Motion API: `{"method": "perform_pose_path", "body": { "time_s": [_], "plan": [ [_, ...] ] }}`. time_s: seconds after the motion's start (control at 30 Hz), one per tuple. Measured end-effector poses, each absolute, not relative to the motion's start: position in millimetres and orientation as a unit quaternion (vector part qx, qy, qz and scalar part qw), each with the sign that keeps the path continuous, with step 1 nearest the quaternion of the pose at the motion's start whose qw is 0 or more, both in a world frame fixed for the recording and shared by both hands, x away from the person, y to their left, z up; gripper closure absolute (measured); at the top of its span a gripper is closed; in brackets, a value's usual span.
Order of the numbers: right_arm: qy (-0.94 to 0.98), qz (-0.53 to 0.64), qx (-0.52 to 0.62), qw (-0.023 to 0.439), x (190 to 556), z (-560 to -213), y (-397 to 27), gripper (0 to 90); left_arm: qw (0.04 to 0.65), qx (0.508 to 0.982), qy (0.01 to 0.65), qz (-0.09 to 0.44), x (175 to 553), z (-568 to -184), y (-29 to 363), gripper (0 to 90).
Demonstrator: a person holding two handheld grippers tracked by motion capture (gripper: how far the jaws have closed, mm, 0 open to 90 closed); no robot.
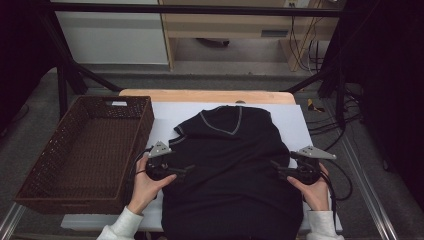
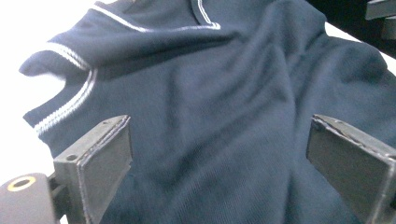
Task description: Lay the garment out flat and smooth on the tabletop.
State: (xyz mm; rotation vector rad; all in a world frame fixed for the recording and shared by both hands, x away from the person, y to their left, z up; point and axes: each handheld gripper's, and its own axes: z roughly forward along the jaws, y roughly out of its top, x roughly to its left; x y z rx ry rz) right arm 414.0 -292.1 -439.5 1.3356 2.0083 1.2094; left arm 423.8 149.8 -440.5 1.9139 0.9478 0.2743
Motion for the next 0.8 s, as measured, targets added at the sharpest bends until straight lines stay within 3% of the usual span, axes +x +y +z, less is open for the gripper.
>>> {"method": "perform_pose_path", "body": {
  "time_s": [0.17,0.7,0.8],
  "plan": [
    [0.74,0.421,0.482,0.206,403.2,-446.0,-295.9,15.1,0.46,0.793,0.383,0.116,401.5,-447.0,158.0,7.6],
    [0.756,0.374,0.51,0.171,378.4,-468.0,-317.2,24.1,0.427,0.803,0.399,0.116,358.3,-469.5,174.0,26.4],
    [0.76,0.364,0.513,0.165,376.3,-471.3,-319.6,24.6,0.419,0.81,0.393,0.115,355.4,-475.1,176.2,36.0]
  ]
}}
